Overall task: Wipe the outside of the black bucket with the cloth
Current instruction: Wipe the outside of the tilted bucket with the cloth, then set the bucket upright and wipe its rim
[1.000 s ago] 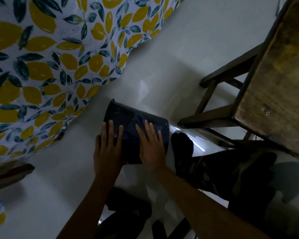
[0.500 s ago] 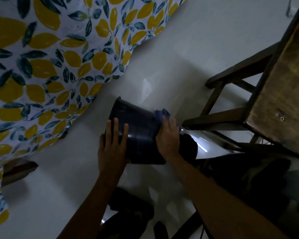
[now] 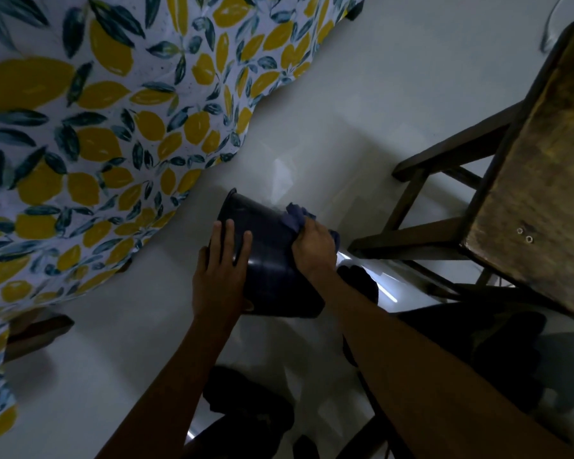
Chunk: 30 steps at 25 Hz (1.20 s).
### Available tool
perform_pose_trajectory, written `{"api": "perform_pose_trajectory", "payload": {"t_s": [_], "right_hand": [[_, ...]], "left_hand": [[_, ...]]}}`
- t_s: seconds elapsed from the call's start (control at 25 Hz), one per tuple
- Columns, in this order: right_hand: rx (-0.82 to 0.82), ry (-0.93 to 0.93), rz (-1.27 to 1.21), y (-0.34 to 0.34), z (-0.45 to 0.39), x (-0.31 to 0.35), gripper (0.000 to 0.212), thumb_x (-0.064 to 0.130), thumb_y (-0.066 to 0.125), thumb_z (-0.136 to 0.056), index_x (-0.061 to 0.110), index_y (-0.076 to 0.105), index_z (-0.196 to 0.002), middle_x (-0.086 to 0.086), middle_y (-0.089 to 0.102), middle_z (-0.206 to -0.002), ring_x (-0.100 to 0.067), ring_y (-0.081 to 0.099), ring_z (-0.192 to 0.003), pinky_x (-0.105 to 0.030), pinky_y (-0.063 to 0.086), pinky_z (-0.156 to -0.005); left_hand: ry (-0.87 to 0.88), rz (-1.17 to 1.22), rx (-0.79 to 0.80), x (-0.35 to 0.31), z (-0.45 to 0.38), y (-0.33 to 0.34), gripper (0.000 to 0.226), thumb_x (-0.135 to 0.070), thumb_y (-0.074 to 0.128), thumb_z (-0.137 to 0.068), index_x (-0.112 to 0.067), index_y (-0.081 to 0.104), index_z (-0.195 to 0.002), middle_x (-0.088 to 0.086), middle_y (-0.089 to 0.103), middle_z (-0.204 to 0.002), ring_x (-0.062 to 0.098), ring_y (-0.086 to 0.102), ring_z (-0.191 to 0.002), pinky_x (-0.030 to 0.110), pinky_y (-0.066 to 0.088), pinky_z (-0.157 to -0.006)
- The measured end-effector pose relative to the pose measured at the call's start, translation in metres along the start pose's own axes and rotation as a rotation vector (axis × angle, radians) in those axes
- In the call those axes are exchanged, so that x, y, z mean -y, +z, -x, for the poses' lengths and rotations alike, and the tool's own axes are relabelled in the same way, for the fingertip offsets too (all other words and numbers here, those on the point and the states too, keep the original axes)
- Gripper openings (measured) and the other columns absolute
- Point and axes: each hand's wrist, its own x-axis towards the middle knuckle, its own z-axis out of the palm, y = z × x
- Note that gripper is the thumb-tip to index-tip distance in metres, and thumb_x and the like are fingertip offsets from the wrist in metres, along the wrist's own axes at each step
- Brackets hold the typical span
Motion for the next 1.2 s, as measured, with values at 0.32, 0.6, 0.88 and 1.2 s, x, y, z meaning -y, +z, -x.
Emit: {"api": "perform_pose_trajectory", "payload": {"t_s": [0.32, 0.6, 0.88, 1.2], "right_hand": [[-0.084, 0.01, -0.03, 0.001, 0.018, 0.005, 0.037, 0.023, 0.037, -0.094, 0.021, 0.053, -0.128, -0.003, 0.056, -0.133, -0.026, 0.049, -0.124, -0.061, 0.033, -0.104], [-0.075, 0.05, -0.156, -0.008, 0.017, 0.004, 0.035, 0.014, 0.039, -0.093, 0.018, 0.057, -0.123, -0.006, 0.06, -0.128, -0.028, 0.053, -0.121, -0.061, 0.033, -0.105], [-0.016, 0.06, -0.221, -0.01, 0.017, 0.002, 0.041, 0.027, 0.033, -0.096, 0.03, 0.053, -0.132, 0.003, 0.058, -0.138, -0.023, 0.055, -0.124, -0.042, 0.037, -0.107], [0.141, 0.227, -0.466, -0.031, 0.026, 0.023, 0.03, 0.02, 0.037, -0.101, 0.012, 0.05, -0.127, -0.016, 0.061, -0.116, -0.036, 0.057, -0.107, -0.044, 0.046, -0.091]], "left_hand": [[-0.16, 0.331, 0.006, 0.001, -0.003, -0.008, 0.162, -0.053, 0.096, -0.036, -0.025, -0.009, -0.157, 0.022, -0.012, -0.163, 0.046, 0.004, -0.149, 0.061, 0.033, -0.11], [-0.297, 0.726, -0.031, 0.001, -0.013, -0.021, 0.15, -0.025, 0.098, -0.049, -0.012, -0.005, -0.157, 0.018, 0.028, -0.154, 0.038, 0.034, -0.139, 0.053, 0.037, -0.11], [-0.234, 0.769, -0.093, 0.003, -0.004, -0.028, 0.12, -0.017, 0.093, -0.057, -0.013, 0.022, -0.154, 0.014, 0.042, -0.142, 0.031, 0.045, -0.13, 0.043, 0.042, -0.102], [-0.14, 0.335, -0.176, -0.011, 0.023, -0.044, 0.11, -0.026, 0.089, -0.066, -0.012, 0.023, -0.153, 0.012, 0.051, -0.129, 0.032, 0.052, -0.116, 0.045, 0.046, -0.093]]}}
